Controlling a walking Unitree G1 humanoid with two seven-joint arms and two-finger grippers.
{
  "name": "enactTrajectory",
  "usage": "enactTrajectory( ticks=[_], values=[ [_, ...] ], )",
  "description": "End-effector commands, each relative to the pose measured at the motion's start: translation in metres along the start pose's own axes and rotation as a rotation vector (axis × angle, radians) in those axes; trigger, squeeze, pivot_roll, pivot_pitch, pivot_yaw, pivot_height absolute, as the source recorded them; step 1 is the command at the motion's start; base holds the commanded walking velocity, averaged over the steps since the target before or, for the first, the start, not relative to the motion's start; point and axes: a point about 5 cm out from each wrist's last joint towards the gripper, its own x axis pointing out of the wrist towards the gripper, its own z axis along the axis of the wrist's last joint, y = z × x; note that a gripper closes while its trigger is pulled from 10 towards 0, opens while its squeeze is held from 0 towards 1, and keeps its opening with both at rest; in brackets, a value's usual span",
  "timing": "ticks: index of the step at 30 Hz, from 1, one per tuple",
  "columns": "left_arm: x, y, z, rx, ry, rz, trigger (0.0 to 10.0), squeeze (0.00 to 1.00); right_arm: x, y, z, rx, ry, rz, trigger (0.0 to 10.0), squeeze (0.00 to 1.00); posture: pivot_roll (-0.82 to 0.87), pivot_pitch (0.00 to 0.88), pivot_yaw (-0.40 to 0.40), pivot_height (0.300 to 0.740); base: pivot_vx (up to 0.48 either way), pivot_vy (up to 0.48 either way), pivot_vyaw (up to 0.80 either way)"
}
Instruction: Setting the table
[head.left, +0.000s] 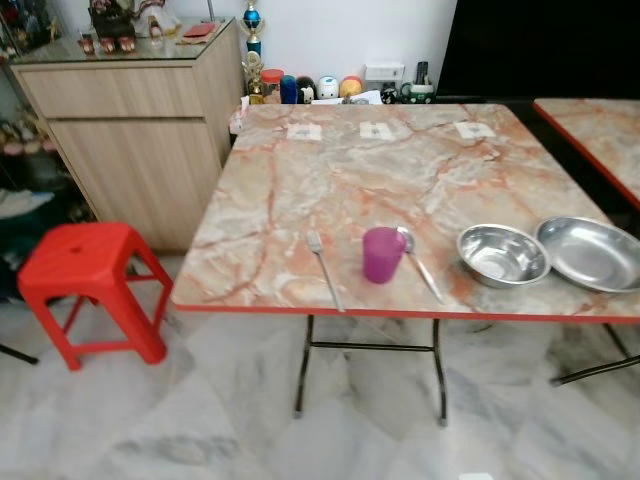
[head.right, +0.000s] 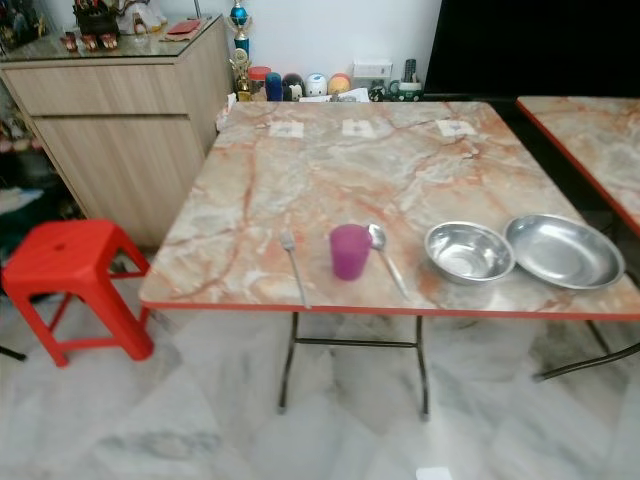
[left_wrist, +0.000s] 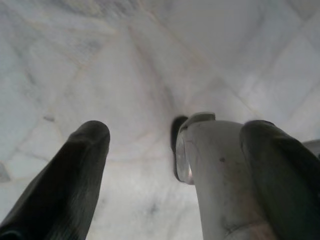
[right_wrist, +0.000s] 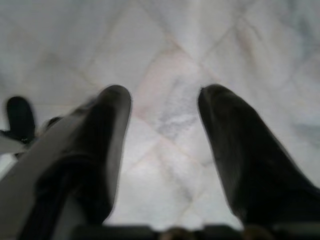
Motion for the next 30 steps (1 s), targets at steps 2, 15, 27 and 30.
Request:
enactTrajectory(
  ticks=[2,15,27,30],
  values=[
    [0.014,0.002,0.062,0.137,-0.085,-0.152,10.0,0.0,0.003,-0.006,0.033,0.268,-0.108,0.05,10.0,0.0,0.04,0.092,-0.005,0.74,0.0,-0.454,0.0],
    [0.006,0.044,0.048,0.133,-0.06,-0.111,10.0,0.0,0.003,-0.005,0.034,0.272,-0.112,0.051,10.0,0.0,0.04,0.1,-0.001,0.74,0.0,-0.418,0.0],
    [0.013,0.013,0.053,0.137,-0.047,-0.121,10.0,0.0,0.003,-0.006,0.035,0.284,-0.123,0.048,10.0,0.0,0.03,0.111,-0.004,0.74,0.0,0.0,0.0],
    [0.013,0.011,0.054,0.135,-0.047,-0.122,10.0,0.0,0.003,-0.006,0.035,0.283,-0.124,0.049,10.0,0.0,0.03,0.111,-0.004,0.74,0.0,0.0,0.0]
  ],
)
